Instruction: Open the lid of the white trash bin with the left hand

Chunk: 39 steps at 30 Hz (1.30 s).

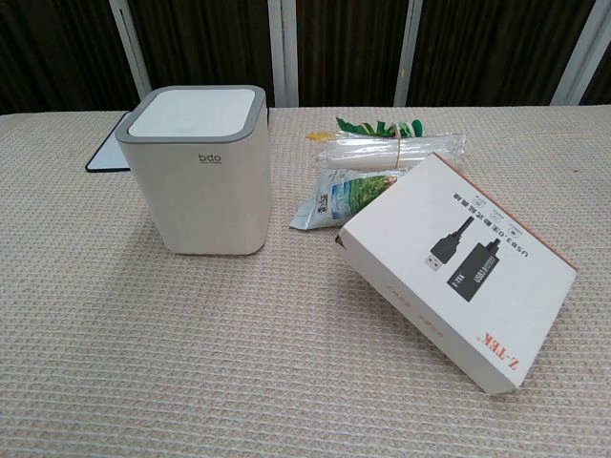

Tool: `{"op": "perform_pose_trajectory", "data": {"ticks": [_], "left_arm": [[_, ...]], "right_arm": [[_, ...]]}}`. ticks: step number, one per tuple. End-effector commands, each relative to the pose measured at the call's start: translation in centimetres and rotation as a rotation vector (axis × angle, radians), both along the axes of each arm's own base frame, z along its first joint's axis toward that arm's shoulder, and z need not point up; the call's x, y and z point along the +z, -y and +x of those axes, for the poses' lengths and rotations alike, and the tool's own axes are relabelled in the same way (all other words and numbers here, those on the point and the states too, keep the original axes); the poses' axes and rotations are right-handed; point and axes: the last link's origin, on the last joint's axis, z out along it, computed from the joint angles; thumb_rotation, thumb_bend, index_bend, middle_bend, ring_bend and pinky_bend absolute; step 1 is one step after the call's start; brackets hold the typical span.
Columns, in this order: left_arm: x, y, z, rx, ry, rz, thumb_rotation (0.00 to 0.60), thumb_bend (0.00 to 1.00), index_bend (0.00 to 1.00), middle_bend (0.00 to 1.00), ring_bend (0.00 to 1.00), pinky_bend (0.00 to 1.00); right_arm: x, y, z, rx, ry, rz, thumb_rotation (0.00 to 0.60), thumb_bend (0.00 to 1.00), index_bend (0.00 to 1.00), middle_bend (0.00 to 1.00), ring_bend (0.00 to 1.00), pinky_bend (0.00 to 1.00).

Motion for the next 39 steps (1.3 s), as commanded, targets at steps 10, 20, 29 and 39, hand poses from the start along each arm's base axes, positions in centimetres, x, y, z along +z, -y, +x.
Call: {"op": "perform_pose_trajectory", "data": {"ticks": [10,20,29,39], "left_arm": [[0.1,0.3,0.1,-0.008,0.004,-0.002,0.6,0.23,0.24,0.18,0.02,0.05],[-0.1,-0.2,0.1,-0.012,0.001,-0.015,0.6,0.23,0.24,0.18,0.02,0.05],[0.1,-1.3,0.1,-0.043,0.001,-0.049,0.6,0.23,0.22,0.25,0.18,0.23],[1.4,-8.9,4.7,-0.246,-0.038,-0.14,0.6,0.33,0.21,0.67,0.62,0.61]], "right_arm": [[0.1,-0.2,0.1,0.002,0.0,0.002,0.6,0.27,0.12,0.06,0.02,0.01],[0.0,-0.1,-0.1,-0.01,-0.009,0.011,0.6,0.27,0.12,0.06,0.02,0.01],[0.3,-0.5,0.1,-0.003,-0.005,0.002,0.6,0.27,0.12,0.06,0.02,0.01],[0.2,-0.2,-0.1,-0.014,-0.007,0.008,0.6,0.27,0.12,0.06,0.02,0.01]]}}
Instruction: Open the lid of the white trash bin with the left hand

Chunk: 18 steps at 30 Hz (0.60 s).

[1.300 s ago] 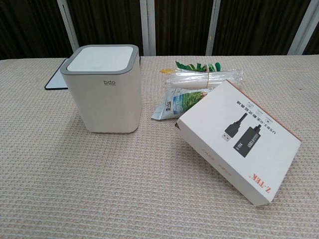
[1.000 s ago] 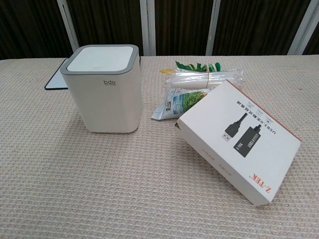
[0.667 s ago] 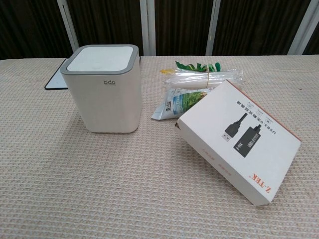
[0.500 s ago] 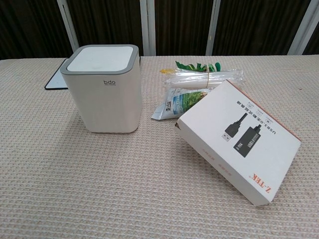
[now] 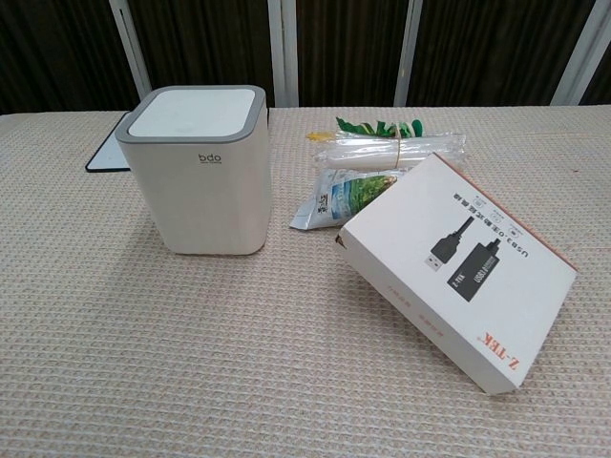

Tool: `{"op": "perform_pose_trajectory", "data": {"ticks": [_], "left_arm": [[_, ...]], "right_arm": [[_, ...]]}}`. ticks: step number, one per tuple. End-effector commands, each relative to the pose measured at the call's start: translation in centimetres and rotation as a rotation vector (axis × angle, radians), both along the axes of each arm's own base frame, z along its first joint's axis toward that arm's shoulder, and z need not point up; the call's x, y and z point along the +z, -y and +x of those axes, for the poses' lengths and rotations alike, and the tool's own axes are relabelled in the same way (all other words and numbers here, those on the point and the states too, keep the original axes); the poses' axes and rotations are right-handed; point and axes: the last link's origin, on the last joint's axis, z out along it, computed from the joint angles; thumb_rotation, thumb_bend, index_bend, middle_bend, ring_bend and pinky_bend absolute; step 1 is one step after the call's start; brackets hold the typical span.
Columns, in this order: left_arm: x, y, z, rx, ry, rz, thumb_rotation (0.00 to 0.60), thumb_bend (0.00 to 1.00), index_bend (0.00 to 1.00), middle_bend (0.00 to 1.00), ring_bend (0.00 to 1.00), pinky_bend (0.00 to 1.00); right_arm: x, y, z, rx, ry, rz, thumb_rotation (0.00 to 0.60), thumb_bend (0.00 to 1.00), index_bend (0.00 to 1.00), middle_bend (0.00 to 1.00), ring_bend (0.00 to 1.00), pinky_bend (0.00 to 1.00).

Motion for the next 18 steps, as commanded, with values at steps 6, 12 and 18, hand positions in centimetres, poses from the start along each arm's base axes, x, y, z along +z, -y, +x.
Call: {"op": "perform_pose_trajectory", "data": {"ticks": [6,12,18], "left_arm": [[-0.1,-8.9,7.3,-0.176,-0.003,-0.113,0.6,0.48,0.22,0.82,0.75,0.66],[-1.4,-11.9,10.8,-0.184,-0.034,-0.22,0.6,0.62,0.25,0.89,0.8,0.66],[-3.4,-13.1,13.7,-0.213,-0.097,-0.302,0.6,0.62,0.32,0.89,0.8,0.66]], "right_arm": [[-0.7,0.0,0.1,-0.003,-0.017,0.02,0.6,0.27,0.12,0.06,0.02,0.01],[-1.1,0.2,0.1,-0.007,-0.026,0.033,0.6,0.27,0.12,0.06,0.02,0.01],[-1.6,0.3,0.2,-0.011,-0.036,0.046,0.6,0.27,0.12,0.06,0.02,0.01]]}}
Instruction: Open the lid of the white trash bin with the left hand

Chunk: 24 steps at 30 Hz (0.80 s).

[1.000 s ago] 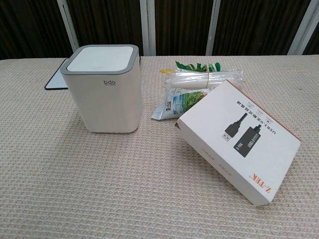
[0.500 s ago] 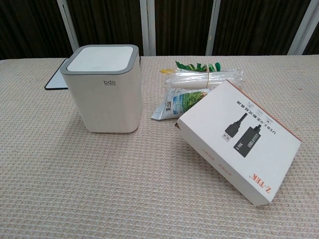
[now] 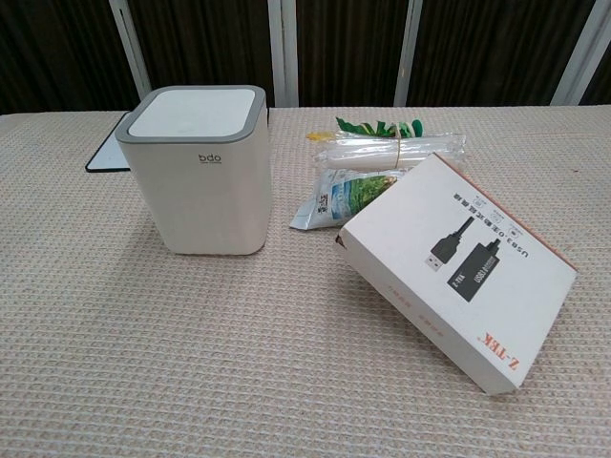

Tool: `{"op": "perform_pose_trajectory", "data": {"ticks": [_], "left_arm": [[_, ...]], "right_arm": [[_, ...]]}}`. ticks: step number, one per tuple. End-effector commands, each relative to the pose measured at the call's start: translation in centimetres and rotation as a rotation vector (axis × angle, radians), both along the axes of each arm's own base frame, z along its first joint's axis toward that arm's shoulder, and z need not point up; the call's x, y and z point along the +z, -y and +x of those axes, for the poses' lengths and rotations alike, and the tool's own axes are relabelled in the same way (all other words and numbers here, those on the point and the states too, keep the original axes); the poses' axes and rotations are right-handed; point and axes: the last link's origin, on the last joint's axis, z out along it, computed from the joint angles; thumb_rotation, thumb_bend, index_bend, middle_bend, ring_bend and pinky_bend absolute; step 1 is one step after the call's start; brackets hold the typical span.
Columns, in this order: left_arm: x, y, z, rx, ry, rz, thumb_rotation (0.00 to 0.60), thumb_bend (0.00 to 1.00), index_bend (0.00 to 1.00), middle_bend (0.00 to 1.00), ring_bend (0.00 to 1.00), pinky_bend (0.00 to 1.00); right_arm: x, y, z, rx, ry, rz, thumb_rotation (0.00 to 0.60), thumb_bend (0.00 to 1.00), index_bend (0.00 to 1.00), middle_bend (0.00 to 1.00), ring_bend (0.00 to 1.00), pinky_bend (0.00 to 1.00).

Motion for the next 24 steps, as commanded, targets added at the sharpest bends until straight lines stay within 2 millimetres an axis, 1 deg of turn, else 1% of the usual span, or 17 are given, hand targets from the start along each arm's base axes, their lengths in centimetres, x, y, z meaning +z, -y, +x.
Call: {"op": "perform_pose_trajectory", "data": {"ticks": [1,10,14,18,24], "left_arm": [[-1.5,-0.8,2.3,-0.034,-0.051,-0.045,0.6,0.62,0.33,0.89,0.8,0.66],[-5.4,-1.4,4.3,-0.075,-0.125,-0.112,0.6,0.62,0.33,0.89,0.8,0.66],[-6.7,-1.6,5.1,-0.093,-0.144,-0.122,0.6,0.62,0.33,0.89,0.8,0.66],[-7.7,-1.7,5.6,-0.1,-0.153,-0.115,0.6,0.62,0.33,0.89,0.8,0.66],[-8.8,-2.0,5.8,-0.082,-0.173,-0.104,0.6,0.62,0.34,0.89,0.8,0.66]], "right_arm": [[-0.2,0.1,0.0,-0.004,-0.004,0.006,0.6,0.27,0.12,0.06,0.02,0.01],[-0.4,0.1,0.0,-0.01,-0.011,0.009,0.6,0.27,0.12,0.06,0.02,0.01],[-0.4,0.3,0.0,-0.013,-0.013,0.007,0.6,0.27,0.12,0.06,0.02,0.01],[-0.4,0.4,0.0,-0.015,-0.012,0.002,0.6,0.27,0.12,0.06,0.02,0.01],[-0.2,0.4,-0.2,-0.019,-0.009,-0.004,0.6,0.27,0.12,0.06,0.02,0.01]]}}
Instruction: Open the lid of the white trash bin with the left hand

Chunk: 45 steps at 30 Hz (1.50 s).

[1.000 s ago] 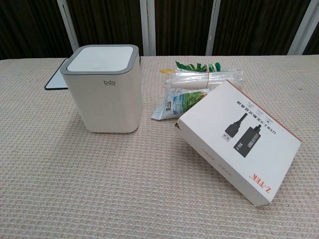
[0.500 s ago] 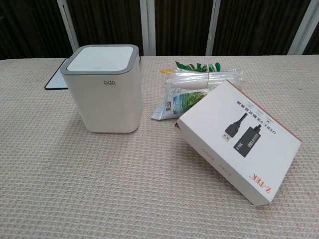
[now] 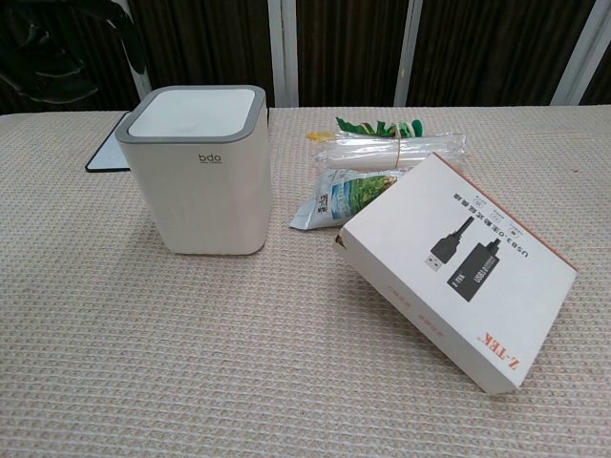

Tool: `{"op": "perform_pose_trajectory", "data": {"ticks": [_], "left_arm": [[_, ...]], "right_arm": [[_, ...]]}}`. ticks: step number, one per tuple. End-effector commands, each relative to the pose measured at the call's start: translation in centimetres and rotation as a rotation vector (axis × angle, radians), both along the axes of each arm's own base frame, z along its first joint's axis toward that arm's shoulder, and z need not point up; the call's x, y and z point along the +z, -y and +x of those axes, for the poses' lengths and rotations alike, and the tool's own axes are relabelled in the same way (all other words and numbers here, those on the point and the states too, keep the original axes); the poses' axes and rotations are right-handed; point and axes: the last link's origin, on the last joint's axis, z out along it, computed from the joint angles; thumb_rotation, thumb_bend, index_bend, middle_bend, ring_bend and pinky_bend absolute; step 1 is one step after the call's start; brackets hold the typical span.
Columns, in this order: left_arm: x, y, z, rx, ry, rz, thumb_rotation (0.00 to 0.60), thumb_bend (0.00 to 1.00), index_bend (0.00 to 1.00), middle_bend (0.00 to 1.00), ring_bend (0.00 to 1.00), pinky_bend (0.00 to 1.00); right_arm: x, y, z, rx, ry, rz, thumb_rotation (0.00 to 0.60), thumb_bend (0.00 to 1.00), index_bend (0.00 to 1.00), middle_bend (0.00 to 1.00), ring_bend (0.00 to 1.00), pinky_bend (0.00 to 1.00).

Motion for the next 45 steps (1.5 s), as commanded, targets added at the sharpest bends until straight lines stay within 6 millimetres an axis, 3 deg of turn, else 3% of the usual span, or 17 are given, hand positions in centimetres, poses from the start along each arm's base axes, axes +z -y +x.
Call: {"op": "perform_pose_trajectory", "data": {"ticks": [1,22,33,36,38,41,45], "left_arm": [[-0.8,-0.3,0.1,0.013,-0.013,0.004,0.6,0.62,0.34,0.89,0.8,0.66],[-4.5,0.3,0.0,-0.016,-0.163,-0.031,0.6,0.62,0.35,0.89,0.8,0.66],[-4.7,0.6,0.3,-0.026,-0.17,-0.028,0.6,0.62,0.36,0.89,0.8,0.66],[-4.0,0.8,1.1,-0.045,-0.137,0.001,0.6,0.59,0.35,0.87,0.79,0.66],[-2.6,1.2,2.5,-0.077,-0.052,0.064,0.6,0.56,0.34,0.84,0.77,0.66],[-0.4,2.2,3.4,-0.102,0.064,0.164,0.6,0.47,0.31,0.73,0.67,0.62],[2.4,5.3,2.2,-0.091,0.082,0.297,0.6,0.27,0.26,0.43,0.33,0.4]], "right_arm": [[0.1,0.0,-0.1,-0.001,0.001,-0.003,0.6,0.27,0.12,0.06,0.02,0.01],[1.0,-0.4,-0.2,0.002,0.015,-0.022,0.6,0.27,0.12,0.06,0.03,0.01],[1.2,-0.4,-0.3,0.002,0.018,-0.024,0.6,0.27,0.12,0.06,0.03,0.01],[1.2,-0.5,-0.3,0.003,0.019,-0.026,0.6,0.27,0.12,0.06,0.03,0.01],[1.3,-0.5,-0.3,0.003,0.019,-0.028,0.6,0.27,0.12,0.06,0.03,0.01],[1.2,-0.5,-0.3,0.004,0.019,-0.026,0.6,0.27,0.12,0.06,0.03,0.01],[1.1,-0.4,-0.3,0.004,0.016,-0.018,0.6,0.27,0.12,0.06,0.03,0.01]]}}
